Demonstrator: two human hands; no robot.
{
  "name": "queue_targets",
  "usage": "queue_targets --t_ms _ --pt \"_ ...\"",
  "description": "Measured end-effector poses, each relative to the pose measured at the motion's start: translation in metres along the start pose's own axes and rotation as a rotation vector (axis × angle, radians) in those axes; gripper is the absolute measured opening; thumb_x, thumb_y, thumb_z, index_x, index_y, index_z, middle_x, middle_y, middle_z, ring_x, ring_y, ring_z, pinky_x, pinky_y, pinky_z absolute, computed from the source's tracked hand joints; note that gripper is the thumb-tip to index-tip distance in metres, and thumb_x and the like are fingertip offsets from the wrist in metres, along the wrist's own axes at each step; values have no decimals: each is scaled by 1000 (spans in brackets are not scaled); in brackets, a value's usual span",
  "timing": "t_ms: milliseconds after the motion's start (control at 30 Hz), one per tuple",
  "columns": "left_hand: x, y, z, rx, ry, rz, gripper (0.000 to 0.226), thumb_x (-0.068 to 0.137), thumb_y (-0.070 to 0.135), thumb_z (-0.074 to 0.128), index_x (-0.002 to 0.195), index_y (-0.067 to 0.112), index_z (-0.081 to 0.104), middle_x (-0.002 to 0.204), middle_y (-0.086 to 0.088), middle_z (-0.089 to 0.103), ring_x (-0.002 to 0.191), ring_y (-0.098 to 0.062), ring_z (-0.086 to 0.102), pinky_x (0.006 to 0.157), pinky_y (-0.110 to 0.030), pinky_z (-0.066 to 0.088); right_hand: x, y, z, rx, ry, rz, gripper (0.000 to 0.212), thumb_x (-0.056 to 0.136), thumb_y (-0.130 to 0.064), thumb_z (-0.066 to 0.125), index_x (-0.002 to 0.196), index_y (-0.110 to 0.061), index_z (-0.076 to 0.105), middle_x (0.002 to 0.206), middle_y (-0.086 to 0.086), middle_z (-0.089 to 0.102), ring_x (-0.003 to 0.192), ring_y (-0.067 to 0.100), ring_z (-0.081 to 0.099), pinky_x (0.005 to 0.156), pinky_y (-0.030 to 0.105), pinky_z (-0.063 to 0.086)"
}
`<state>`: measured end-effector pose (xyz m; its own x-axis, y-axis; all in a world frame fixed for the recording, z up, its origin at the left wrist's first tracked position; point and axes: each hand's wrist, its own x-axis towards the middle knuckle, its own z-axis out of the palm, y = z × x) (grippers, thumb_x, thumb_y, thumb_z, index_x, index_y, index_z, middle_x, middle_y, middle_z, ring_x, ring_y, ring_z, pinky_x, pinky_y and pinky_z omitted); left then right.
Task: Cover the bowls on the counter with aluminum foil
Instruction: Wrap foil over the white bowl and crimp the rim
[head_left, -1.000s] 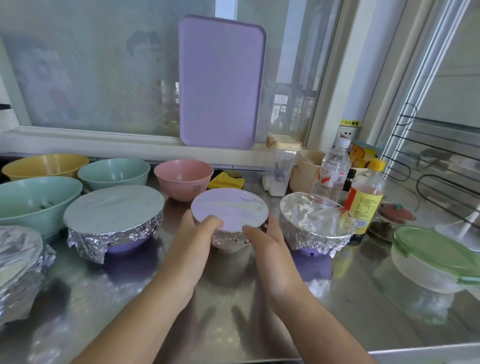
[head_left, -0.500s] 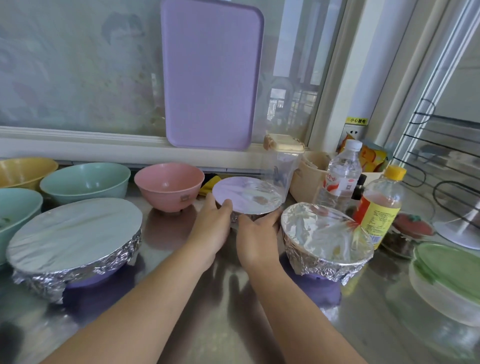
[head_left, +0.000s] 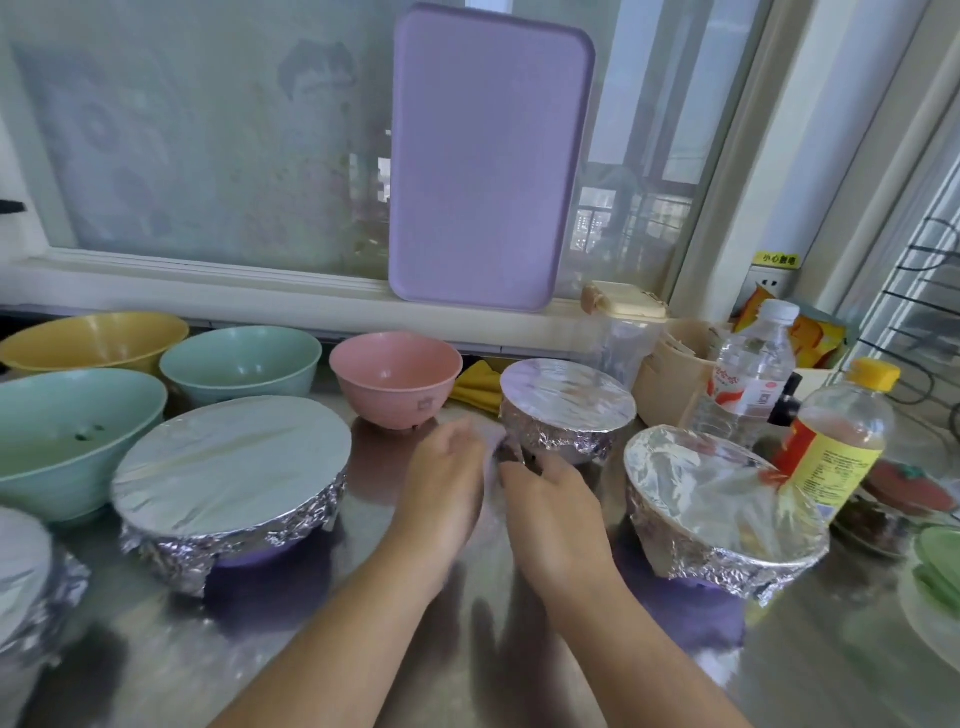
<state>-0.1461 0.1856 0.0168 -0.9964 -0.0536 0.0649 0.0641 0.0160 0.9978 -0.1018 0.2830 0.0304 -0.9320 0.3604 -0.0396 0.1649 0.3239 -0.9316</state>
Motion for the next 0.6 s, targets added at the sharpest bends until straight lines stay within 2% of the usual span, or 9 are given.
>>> queue_targets --t_ms 67,100,200,300,333,367,467,533,600 --pt "-1 0 -15 -18 77 -42 22 94 15 52 73 14 54 65 8 50 63 -16 46 59 -32 36 7 -17 17 55 -44 -32 6 92 -21 57 89 -17 54 89 -5 57 82 19 50 65 30 37" --pt "0 0 -21 -10 116 -49 19 93 19 52 76 14 59 69 4 59 67 -21 55 63 -36 45 14 -25 26 101 -62 -20 5 90 -22 57 87 -19 56 89 -3 56 81 19 50 64 30 38" --pt "-5 2 -37 14 174 -5 27 97 26 48 93 21 74 80 1 77 83 -23 74 85 -44 59 47 -47 57 254 -177 59 13 88 -26 60 77 -19 63 82 6 65 73 22 60 71 36 50" --pt "-9 -4 -42 87 204 85 29 96 35 43 102 31 71 90 5 75 89 -24 71 87 -48 57 80 -62 90 240 -207 137 28 98 -29 54 114 -11 68 94 7 71 88 26 70 87 38 58" --pt "-9 -6 -42 135 220 119 28 96 36 44 107 32 70 98 5 73 96 -25 68 90 -48 56 88 -66 97 215 -207 146 37 97 -30 52 124 -8 64 99 8 71 89 26 69 82 38 58" --pt "-9 -6 -40 186 241 160 26 99 34 47 114 31 68 109 6 71 104 -23 65 95 -43 52 95 -68 104 178 -215 127 36 98 -29 51 123 -5 61 97 8 68 83 23 65 70 33 53" --pt "-9 -4 -39 259 243 152 34 105 29 48 136 24 61 131 5 61 123 -18 54 102 -29 38 97 -72 113 115 -190 114 12 103 -15 45 99 -6 52 77 6 51 61 19 47 45 23 36" --pt "-9 -5 -40 262 241 142 34 105 32 46 135 22 60 132 3 62 125 -22 54 105 -32 39 98 -71 114 96 -164 134 16 106 -8 40 93 -3 48 72 7 46 53 19 45 33 15 30" --pt "-8 -7 -40 248 235 151 28 104 35 44 118 22 63 119 -1 66 116 -25 58 103 -41 44 96 -68 110 126 -185 117 20 106 -4 39 89 -1 49 70 8 49 45 17 52 34 16 32"
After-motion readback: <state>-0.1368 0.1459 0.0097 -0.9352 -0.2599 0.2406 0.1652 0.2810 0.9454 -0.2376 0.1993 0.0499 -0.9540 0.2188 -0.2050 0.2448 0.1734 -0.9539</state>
